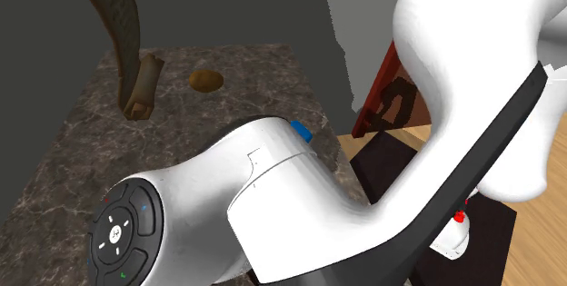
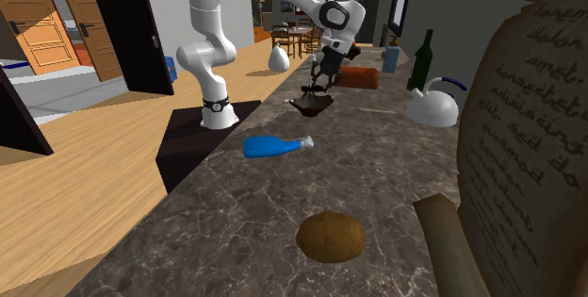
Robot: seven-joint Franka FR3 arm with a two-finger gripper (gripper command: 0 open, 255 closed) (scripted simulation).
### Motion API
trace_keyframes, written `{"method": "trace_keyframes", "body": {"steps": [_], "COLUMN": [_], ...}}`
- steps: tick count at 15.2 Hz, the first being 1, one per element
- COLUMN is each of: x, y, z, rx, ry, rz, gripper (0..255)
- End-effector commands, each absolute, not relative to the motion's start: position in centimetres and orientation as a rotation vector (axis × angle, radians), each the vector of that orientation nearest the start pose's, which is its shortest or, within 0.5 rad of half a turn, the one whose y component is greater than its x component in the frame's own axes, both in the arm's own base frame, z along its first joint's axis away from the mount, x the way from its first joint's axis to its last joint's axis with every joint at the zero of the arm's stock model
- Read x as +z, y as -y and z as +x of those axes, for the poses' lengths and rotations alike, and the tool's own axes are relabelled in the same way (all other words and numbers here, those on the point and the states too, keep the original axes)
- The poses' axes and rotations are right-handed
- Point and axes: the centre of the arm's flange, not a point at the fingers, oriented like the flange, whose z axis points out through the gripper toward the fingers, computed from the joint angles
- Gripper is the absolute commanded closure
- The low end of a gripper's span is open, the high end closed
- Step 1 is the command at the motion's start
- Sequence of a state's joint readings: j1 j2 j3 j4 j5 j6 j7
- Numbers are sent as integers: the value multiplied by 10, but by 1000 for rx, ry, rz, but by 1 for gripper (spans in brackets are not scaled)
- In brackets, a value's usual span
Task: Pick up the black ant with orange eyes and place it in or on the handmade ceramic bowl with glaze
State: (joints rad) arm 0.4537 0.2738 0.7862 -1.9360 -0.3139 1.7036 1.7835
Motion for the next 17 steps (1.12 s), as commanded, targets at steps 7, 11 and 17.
{"method": "trace_keyframes", "body": {"steps": [7, 11, 17], "x": [341, 341, 365], "y": [-505, -505, -515], "z": [220, 220, 220], "rx": [-144, -144, -144], "ry": [-728, -728, -728], "rz": [-3480, -3480, -3480], "gripper": [255, 0, 0]}}
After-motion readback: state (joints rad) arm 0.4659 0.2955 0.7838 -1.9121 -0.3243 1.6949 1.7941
